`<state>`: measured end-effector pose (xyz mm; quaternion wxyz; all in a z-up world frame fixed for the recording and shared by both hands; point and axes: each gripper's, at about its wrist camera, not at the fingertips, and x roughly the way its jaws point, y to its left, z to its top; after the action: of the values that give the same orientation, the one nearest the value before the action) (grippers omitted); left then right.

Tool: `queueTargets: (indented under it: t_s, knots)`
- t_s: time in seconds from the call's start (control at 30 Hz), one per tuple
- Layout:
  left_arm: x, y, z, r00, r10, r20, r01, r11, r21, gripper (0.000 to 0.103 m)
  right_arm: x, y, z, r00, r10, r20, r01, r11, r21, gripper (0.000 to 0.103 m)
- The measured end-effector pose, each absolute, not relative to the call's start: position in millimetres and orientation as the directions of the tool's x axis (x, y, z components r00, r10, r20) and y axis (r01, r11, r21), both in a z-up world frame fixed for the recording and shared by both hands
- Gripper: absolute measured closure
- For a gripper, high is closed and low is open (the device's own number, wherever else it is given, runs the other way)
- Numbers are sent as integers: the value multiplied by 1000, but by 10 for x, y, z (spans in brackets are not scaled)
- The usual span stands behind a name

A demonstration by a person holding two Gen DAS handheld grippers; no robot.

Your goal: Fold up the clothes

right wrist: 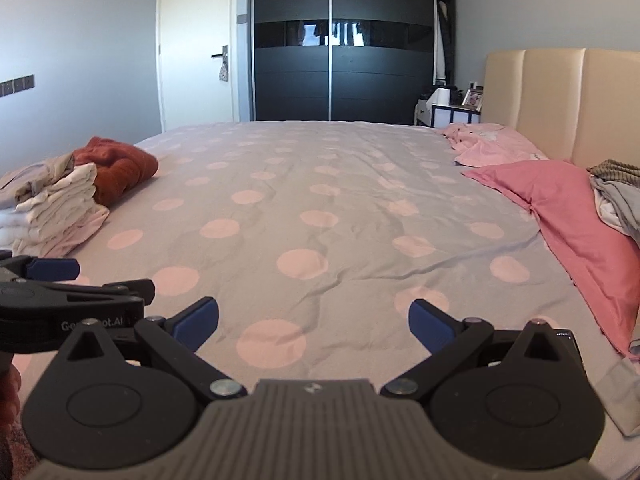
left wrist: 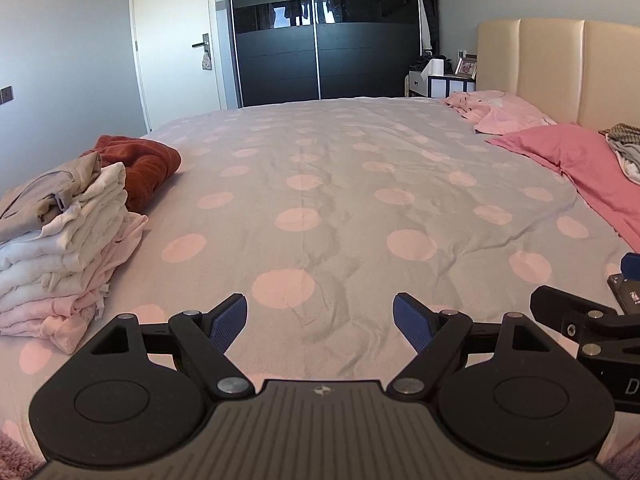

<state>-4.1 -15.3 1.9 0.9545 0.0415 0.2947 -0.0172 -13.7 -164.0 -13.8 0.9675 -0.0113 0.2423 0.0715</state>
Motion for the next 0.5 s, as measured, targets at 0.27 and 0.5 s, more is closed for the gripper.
queueTargets:
  t_s: [0.27, 0.5]
  knots:
    - [-34, -140, 37, 828, -3, -560, 43, 997, 57, 23, -111, -1666, -165, 872, 124, -474, -127, 992, 26, 1]
    - [-49, -88, 59, 827, 6, -561, 29, 998, 53, 23, -127, -1578, -161, 868, 153, -472, -166, 986, 15, 1]
